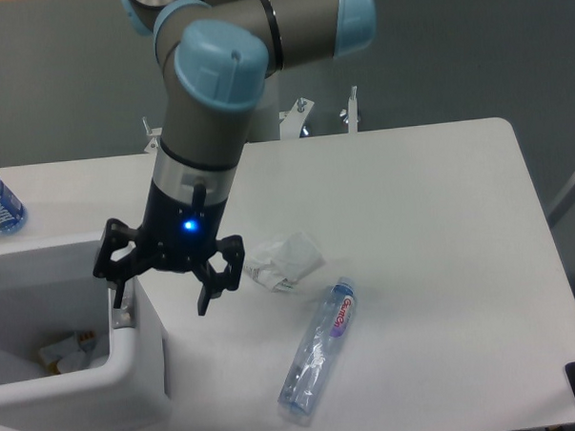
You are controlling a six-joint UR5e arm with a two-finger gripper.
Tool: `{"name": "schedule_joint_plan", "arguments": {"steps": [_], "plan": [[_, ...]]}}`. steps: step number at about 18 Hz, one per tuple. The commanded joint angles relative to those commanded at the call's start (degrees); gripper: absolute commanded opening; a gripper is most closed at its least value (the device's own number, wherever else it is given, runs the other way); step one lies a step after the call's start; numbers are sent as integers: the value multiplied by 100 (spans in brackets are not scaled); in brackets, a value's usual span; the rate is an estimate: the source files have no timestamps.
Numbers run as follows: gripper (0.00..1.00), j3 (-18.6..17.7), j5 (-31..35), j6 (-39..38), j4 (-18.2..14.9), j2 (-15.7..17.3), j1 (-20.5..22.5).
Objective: Open the trash can
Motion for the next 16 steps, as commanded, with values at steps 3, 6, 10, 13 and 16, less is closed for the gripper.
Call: {"name": "schedule_joint_plan", "arguments": {"steps": [3, 6, 10, 13, 16], "plan": [[100, 62, 623, 35, 333, 9, 203], [100, 62, 1572, 175, 396, 79, 361], [100, -8, 1750, 1034, 308, 149, 712], [100, -227, 1873, 2210, 177, 307, 976], [100, -386, 2224, 3415, -52, 404, 1275]]}}
